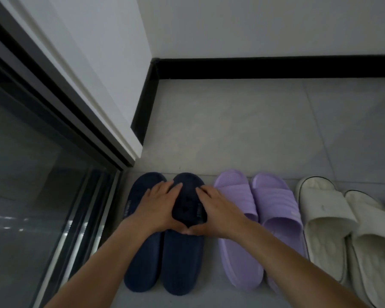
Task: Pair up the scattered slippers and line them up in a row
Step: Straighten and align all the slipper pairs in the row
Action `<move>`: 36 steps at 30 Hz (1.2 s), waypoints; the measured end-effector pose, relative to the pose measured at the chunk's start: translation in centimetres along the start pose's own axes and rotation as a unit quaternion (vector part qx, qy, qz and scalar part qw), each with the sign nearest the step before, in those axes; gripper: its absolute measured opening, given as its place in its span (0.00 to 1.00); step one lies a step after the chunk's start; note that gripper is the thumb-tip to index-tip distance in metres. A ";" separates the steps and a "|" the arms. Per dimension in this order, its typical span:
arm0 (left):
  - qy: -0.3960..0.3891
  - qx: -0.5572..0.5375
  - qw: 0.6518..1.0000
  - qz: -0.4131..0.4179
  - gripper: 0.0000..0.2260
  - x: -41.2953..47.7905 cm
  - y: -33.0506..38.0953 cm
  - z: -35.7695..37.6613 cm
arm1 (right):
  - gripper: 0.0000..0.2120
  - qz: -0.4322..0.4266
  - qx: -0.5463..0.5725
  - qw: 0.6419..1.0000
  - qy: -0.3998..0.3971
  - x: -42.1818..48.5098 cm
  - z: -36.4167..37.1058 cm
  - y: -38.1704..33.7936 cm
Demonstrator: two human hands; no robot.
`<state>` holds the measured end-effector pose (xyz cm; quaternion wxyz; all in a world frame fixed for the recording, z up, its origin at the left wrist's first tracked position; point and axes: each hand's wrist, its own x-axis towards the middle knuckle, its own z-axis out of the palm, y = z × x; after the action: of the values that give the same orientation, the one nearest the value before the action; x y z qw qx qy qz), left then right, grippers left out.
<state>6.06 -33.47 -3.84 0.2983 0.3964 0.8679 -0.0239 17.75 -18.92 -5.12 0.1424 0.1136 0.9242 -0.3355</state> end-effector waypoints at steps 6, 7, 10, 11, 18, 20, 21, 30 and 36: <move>-0.024 0.070 0.979 0.192 0.50 1.2 8.9 -0.7 | 0.52 -0.032 -0.126 0.991 0.034 -5.2 -4.8 6.4; -0.024 0.077 0.977 0.198 0.49 1.4 10.3 -0.6 | 0.53 -0.011 -0.148 0.988 0.035 -6.1 -5.6 7.8; -0.011 0.109 0.976 0.187 0.50 2.7 13.4 -0.9 | 0.55 0.072 -0.196 0.978 0.028 -8.7 -7.3 11.4; -0.012 0.114 0.979 0.168 0.50 3.3 14.0 -1.1 | 0.55 0.088 -0.196 0.976 0.024 -9.2 -7.5 12.3; 0.040 0.120 0.984 0.126 0.28 5.2 14.6 -0.3 | 0.45 0.091 -0.142 0.984 0.049 -8.9 -6.9 13.6; 0.039 0.126 0.981 0.142 0.26 5.3 14.1 -0.2 | 0.44 0.104 -0.144 0.982 0.058 -8.8 -7.0 13.5; 0.038 0.123 0.981 0.147 0.25 5.4 13.9 0.0 | 0.43 0.109 -0.144 0.982 0.057 -8.8 -6.9 13.5; 0.041 0.102 0.985 0.130 0.26 5.0 13.6 0.9 | 0.36 0.103 -0.130 0.983 0.078 -8.8 -6.0 13.8; 0.047 0.118 0.983 0.135 0.31 5.0 14.1 1.1 | 0.37 0.105 -0.127 0.983 0.082 -8.8 -5.7 13.6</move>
<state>14.02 -20.74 -4.68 0.2088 0.5432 0.8104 -0.0672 29.06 -6.00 -5.93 0.1139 0.2180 0.9508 -0.1882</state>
